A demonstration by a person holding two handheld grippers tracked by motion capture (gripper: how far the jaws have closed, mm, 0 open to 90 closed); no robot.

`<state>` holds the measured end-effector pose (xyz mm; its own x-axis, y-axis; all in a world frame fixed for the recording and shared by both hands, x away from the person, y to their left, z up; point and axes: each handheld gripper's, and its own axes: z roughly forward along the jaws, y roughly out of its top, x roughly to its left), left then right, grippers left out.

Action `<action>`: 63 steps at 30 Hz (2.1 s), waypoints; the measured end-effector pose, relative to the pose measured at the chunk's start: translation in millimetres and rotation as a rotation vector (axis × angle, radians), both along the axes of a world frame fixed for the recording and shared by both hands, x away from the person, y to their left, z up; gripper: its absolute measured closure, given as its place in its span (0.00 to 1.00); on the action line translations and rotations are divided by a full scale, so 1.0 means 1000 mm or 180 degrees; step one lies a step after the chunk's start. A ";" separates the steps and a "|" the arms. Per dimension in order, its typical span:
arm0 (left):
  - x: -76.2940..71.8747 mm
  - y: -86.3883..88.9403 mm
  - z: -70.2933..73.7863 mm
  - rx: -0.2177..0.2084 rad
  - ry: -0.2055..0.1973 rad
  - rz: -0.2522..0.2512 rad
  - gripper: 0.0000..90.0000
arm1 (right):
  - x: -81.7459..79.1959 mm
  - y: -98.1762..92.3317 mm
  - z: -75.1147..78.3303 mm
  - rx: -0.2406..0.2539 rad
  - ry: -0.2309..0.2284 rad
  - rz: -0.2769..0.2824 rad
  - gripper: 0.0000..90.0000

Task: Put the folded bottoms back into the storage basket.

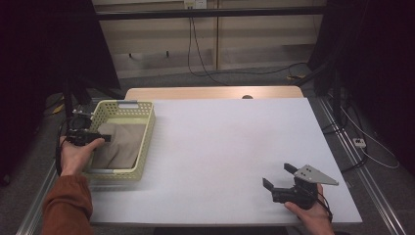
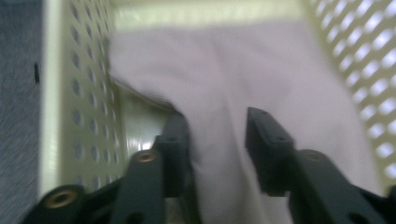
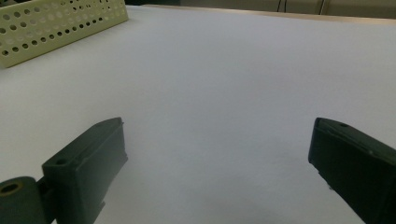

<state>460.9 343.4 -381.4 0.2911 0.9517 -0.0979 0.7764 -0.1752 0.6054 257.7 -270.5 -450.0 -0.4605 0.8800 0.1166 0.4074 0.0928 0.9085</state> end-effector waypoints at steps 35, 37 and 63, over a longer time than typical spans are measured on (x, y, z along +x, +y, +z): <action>0.041 -0.052 -0.046 0.0265 0.0635 -0.0272 1.00 | 0.000 -0.001 -0.001 -0.0012 0.0015 -0.0002 0.04; 0.044 -0.057 -0.047 0.0257 0.0575 -0.0246 1.00 | 0.001 0.000 -0.001 -0.0032 0.0021 0.0019 0.04; 0.026 -0.042 -0.014 0.0131 -0.0076 -0.0358 0.92 | 0.000 -0.001 -0.001 -0.0005 0.0053 0.0016 0.04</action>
